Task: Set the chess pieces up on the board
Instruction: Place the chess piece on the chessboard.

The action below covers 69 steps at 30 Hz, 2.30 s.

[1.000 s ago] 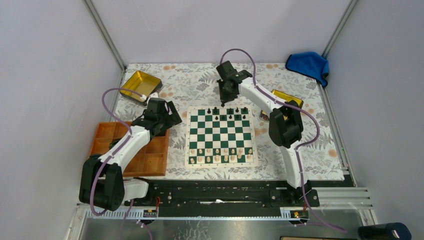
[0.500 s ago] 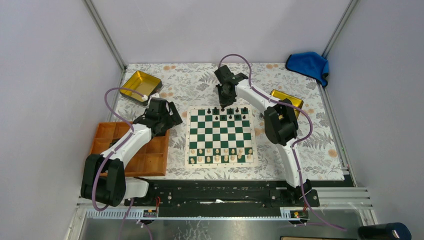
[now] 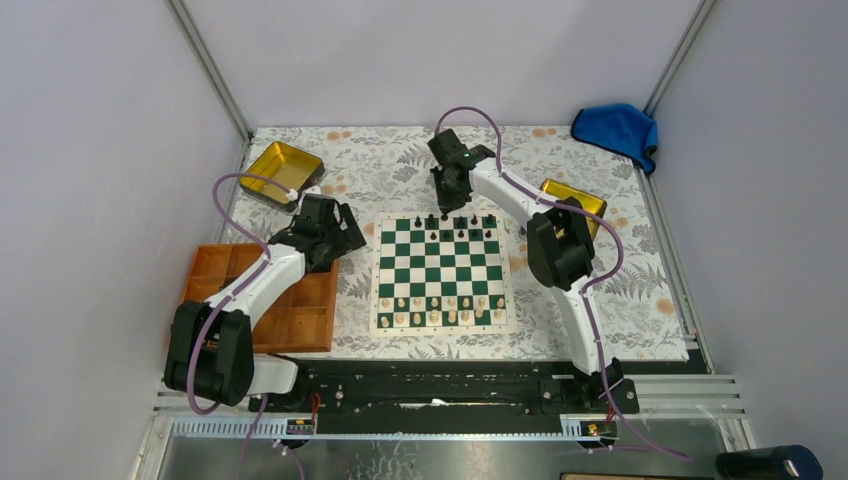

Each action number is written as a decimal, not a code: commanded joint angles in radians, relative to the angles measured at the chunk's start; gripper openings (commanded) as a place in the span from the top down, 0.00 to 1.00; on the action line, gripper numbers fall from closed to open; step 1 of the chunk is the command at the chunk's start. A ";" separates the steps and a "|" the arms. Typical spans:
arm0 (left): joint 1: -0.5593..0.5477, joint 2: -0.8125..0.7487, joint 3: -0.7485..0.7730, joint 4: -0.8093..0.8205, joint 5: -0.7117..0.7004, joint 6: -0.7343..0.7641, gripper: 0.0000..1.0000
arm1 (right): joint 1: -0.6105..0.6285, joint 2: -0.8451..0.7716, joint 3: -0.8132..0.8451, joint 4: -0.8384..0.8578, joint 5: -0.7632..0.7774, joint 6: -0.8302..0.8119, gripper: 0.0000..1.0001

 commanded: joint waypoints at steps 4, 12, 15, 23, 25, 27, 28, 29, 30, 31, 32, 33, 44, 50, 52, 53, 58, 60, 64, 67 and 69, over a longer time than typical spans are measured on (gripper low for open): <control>-0.003 0.013 0.024 0.009 -0.021 0.024 0.01 | 0.009 0.015 0.030 0.017 0.011 -0.019 1.00; -0.004 0.020 0.022 0.012 -0.018 0.023 0.01 | 0.009 0.021 0.015 0.024 0.012 -0.018 1.00; -0.003 0.020 0.021 0.013 -0.018 0.024 0.01 | 0.009 0.023 0.012 0.026 0.011 -0.018 1.00; -0.004 0.022 0.023 0.014 -0.015 0.023 0.01 | 0.010 0.032 0.008 0.027 0.007 -0.018 1.00; -0.004 0.024 0.021 0.013 -0.015 0.023 0.01 | 0.009 0.033 0.006 0.026 0.006 -0.018 1.00; -0.003 0.024 0.021 0.014 -0.015 0.024 0.01 | 0.010 0.035 0.005 0.026 0.007 -0.018 1.00; -0.004 0.025 0.021 0.014 -0.014 0.023 0.01 | 0.011 0.037 0.002 0.028 0.007 -0.018 1.00; -0.005 0.026 0.021 0.013 -0.014 0.023 0.01 | 0.010 0.037 0.001 0.028 0.007 -0.018 1.00; -0.005 0.026 0.021 0.014 -0.014 0.023 0.01 | 0.010 0.037 -0.001 0.030 0.007 -0.018 1.00; -0.004 0.028 0.021 0.013 -0.013 0.023 0.01 | 0.010 0.038 -0.002 0.031 0.007 -0.018 1.00; -0.004 0.029 0.021 0.014 -0.013 0.023 0.01 | 0.010 0.037 -0.003 0.031 0.009 -0.018 1.00; -0.004 0.028 0.020 0.015 -0.013 0.023 0.01 | 0.010 0.038 -0.004 0.032 0.010 -0.018 1.00; -0.004 0.036 0.021 0.016 -0.011 0.023 0.01 | 0.010 0.043 -0.014 0.032 0.007 -0.029 0.92; -0.004 0.042 0.022 0.017 -0.008 0.023 0.01 | 0.010 0.039 -0.017 0.035 0.003 -0.034 0.81; -0.003 0.042 0.022 0.017 -0.008 0.024 0.01 | 0.010 0.038 -0.015 0.035 0.001 -0.036 0.78; -0.004 0.042 0.022 0.017 -0.008 0.023 0.01 | 0.010 0.037 -0.014 0.036 0.000 -0.036 0.77; -0.004 0.041 0.022 0.016 -0.007 0.025 0.01 | 0.012 0.033 -0.012 0.038 -0.004 -0.038 0.73; -0.004 0.040 0.022 0.017 -0.007 0.023 0.01 | 0.012 0.032 -0.013 0.037 -0.005 -0.039 0.72; -0.004 0.040 0.023 0.017 -0.005 0.023 0.01 | 0.013 0.023 -0.013 0.037 -0.005 -0.040 0.71; -0.003 0.039 0.023 0.017 -0.004 0.023 0.01 | 0.016 0.019 -0.009 0.036 -0.005 -0.042 0.70; -0.004 0.038 0.024 0.017 -0.002 0.023 0.01 | 0.018 0.014 -0.005 0.034 -0.005 -0.042 0.70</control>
